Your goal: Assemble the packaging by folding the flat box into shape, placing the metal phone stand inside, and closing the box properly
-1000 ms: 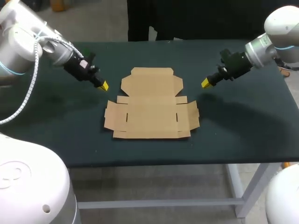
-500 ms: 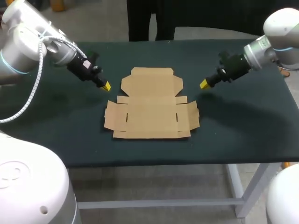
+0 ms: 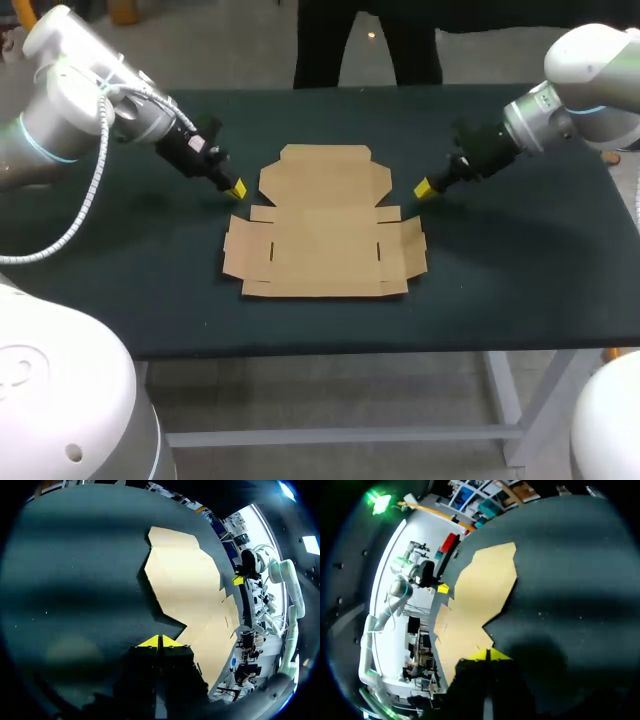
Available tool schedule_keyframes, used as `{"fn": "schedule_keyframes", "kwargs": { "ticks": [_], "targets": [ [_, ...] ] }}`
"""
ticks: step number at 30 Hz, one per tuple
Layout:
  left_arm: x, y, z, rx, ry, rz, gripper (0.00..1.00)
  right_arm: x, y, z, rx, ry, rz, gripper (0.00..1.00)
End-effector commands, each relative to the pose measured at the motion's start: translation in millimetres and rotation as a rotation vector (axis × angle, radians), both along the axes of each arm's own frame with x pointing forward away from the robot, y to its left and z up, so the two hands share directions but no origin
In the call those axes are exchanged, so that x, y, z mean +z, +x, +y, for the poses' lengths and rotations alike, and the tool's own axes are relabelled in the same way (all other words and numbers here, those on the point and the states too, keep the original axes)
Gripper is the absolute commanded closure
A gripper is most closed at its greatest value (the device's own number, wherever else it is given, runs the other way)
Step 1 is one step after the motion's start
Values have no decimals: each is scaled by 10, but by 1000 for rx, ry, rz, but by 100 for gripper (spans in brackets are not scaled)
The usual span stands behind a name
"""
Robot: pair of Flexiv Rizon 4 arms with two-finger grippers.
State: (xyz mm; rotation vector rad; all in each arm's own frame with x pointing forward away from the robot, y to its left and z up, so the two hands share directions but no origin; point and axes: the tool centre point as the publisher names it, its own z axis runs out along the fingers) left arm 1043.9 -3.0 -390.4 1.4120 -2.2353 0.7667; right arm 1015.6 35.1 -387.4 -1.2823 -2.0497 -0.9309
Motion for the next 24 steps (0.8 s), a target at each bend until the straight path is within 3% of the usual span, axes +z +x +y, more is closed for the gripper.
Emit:
{"fn": "schedule_keyframes", "kwargs": {
  "ticks": [1,10,24],
  "targets": [
    [-48,-121,3,41,-13,-39,100,-66,97,22,23,8,12,100],
    [-95,-188,27,71,-31,-69,100,-107,174,61,49,11,13,100],
    [-128,-229,-22,63,-47,-43,100,-184,207,159,82,26,23,100]
  ]
}}
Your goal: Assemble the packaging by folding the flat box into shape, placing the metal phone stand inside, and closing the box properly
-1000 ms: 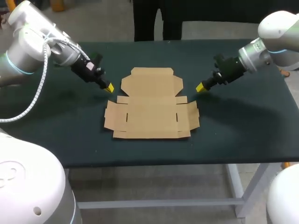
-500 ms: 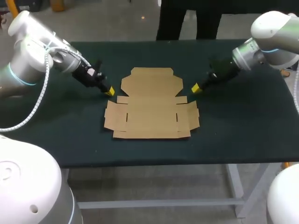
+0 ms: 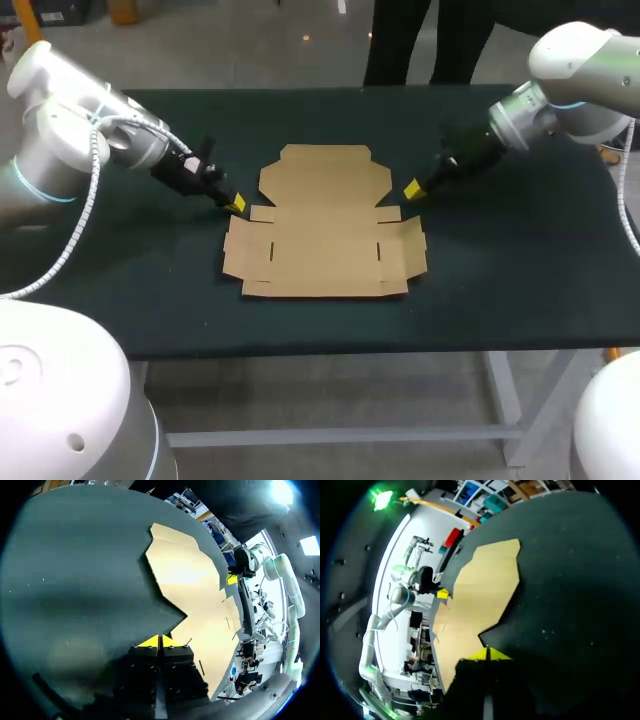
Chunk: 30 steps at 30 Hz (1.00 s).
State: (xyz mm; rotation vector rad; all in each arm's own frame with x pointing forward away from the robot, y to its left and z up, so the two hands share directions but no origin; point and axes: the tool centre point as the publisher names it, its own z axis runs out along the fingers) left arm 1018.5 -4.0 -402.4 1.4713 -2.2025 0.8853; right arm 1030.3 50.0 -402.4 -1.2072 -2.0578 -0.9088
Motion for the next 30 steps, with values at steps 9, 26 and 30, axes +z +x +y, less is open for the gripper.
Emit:
{"fn": "schedule_keyframes", "kwargs": {
  "ticks": [9,26,30],
  "targets": [
    [-34,27,-32,-17,-9,33,100,-89,-45,27,36,11,3,100],
    [-46,-4,-34,-28,-19,52,100,-212,-161,94,36,19,17,100],
    [-47,-18,-31,-23,-23,49,100,-197,-213,106,-25,5,36,100]
  ]
}}
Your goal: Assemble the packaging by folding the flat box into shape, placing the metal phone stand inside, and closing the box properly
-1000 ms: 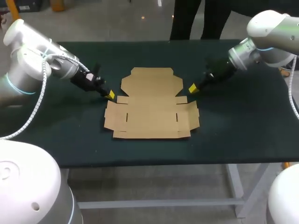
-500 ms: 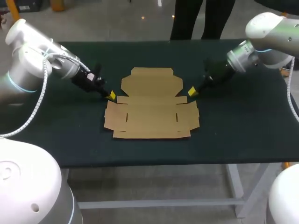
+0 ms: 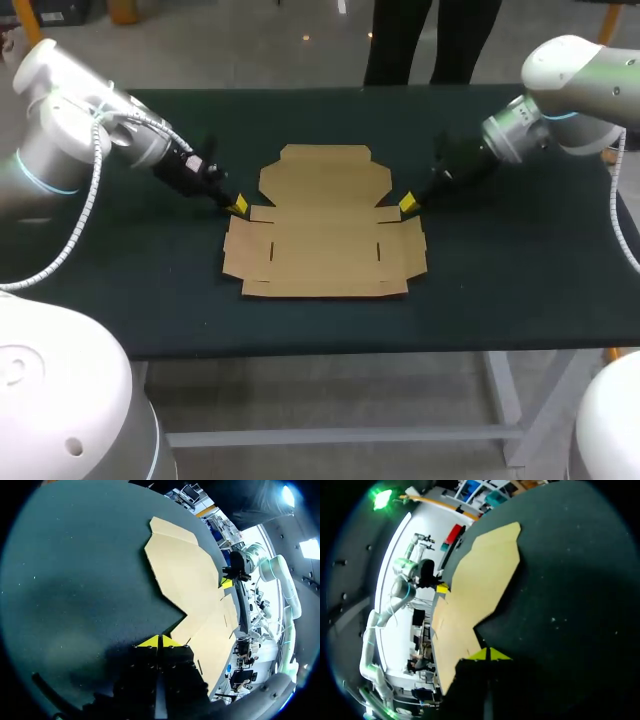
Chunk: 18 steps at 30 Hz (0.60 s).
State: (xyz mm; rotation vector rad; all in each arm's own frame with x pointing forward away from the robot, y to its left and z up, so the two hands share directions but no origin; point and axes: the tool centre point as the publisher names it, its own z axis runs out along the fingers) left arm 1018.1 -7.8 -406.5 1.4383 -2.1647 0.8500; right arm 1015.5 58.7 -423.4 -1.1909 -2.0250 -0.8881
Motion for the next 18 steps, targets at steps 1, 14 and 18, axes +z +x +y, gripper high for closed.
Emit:
{"fn": "schedule_keyframes", "kwargs": {
  "ticks": [1,14,18],
  "targets": [
    [-8,-17,7,2,-4,-3,100,19,-76,10,-51,-15,3,100],
    [14,-56,9,28,-6,-9,100,40,-168,-36,-214,-6,19,100],
    [19,-82,3,44,0,-10,100,16,-161,-4,-272,-21,43,100]
  ]
}}
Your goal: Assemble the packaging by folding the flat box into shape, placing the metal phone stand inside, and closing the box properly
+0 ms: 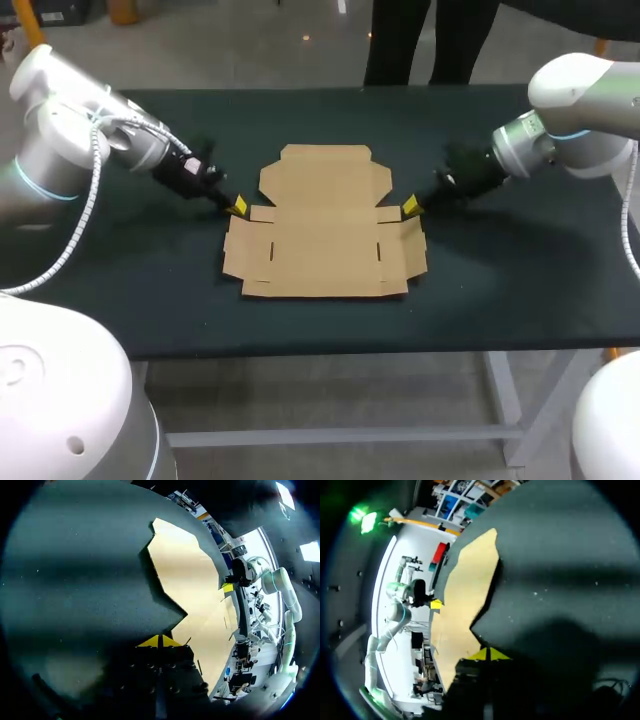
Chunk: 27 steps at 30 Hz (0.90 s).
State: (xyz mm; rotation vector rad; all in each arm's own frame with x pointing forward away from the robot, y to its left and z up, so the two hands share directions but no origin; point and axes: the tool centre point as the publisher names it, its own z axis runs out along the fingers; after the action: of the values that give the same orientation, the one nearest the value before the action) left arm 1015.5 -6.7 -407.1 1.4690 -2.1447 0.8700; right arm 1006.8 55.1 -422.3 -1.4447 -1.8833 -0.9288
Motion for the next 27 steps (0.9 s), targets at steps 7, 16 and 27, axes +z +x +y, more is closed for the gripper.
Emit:
{"fn": "schedule_keyframes", "kwargs": {
  "ticks": [7,16,27],
  "targets": [
    [40,-78,3,34,8,-7,100,-37,-41,65,-97,-15,-7,100],
    [-17,-57,-71,25,15,17,100,-57,-28,105,-98,-4,-6,100],
    [-26,-62,-139,10,2,12,100,-19,-38,102,-109,15,-19,100]
  ]
}}
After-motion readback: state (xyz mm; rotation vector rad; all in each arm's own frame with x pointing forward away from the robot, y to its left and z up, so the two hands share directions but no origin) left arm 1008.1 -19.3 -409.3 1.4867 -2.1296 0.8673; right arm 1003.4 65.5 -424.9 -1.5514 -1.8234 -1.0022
